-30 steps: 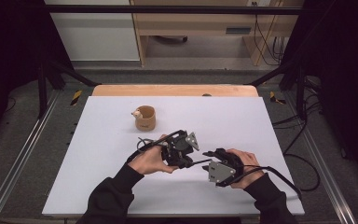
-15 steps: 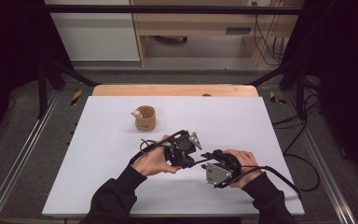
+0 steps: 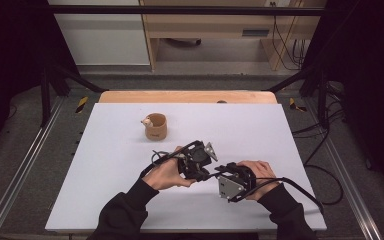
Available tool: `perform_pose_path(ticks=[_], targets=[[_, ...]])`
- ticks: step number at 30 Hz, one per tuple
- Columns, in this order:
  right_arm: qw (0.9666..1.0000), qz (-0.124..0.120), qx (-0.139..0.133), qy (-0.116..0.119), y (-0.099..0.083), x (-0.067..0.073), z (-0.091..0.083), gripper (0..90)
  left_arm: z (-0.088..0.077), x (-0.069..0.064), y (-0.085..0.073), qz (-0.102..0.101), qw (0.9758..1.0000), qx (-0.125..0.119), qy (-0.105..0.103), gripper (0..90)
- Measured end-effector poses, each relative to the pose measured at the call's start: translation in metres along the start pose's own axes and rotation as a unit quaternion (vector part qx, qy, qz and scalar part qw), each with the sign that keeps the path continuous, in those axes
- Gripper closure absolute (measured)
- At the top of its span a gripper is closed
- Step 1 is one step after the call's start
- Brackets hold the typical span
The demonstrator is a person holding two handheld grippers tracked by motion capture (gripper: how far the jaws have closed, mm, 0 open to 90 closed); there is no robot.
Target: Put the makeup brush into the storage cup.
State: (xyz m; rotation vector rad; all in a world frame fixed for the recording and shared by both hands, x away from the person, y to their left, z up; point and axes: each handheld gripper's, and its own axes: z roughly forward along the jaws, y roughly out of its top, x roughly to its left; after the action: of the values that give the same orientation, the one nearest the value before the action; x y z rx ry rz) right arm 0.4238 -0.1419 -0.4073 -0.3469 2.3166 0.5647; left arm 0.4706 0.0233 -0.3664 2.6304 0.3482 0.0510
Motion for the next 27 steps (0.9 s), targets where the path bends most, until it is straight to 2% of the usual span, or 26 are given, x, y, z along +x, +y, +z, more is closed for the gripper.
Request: perform_pose_path(ticks=[8, 11, 16, 17, 19, 27], targets=[[1.0000, 0.001, 0.003, 0.006, 0.0029, -0.0013, -0.0003, 77.5, -0.0014, 0.0009, 0.0002, 0.002, 1.0000, -0.001, -0.003, 83.1], [1.0000, 0.004, 0.006, 0.007, 0.0034, -0.0007, -0.0001, 79.4, -0.0002, -0.0002, 0.0007, -0.003, 1.0000, -0.001, -0.005, 83.1], [0.9999, 0.000, 0.009, 0.011, 0.0037, -0.0016, 0.0003, 81.6, -0.0002, 0.0006, 0.0015, 0.002, 1.0000, 0.000, -0.003, 83.1], [0.9999, 0.001, 0.012, 0.011, 0.0038, -0.0018, 0.0000, 81.8, -0.0004, 0.0005, 0.0014, -0.004, 1.0000, -0.001, -0.005, 83.1], [0.9998, 0.002, 0.013, 0.013, 0.0039, -0.0018, 0.0001, 82.3, -0.0008, 0.0009, 0.0014, -0.004, 1.0000, -0.003, -0.006, 83.1], [0.9998, 0.005, 0.011, 0.014, 0.0034, -0.0018, -0.0005, 84.6, -0.0041, 0.0023, 0.0003, 0.009, 0.9998, -0.018, -0.008, 82.9]])
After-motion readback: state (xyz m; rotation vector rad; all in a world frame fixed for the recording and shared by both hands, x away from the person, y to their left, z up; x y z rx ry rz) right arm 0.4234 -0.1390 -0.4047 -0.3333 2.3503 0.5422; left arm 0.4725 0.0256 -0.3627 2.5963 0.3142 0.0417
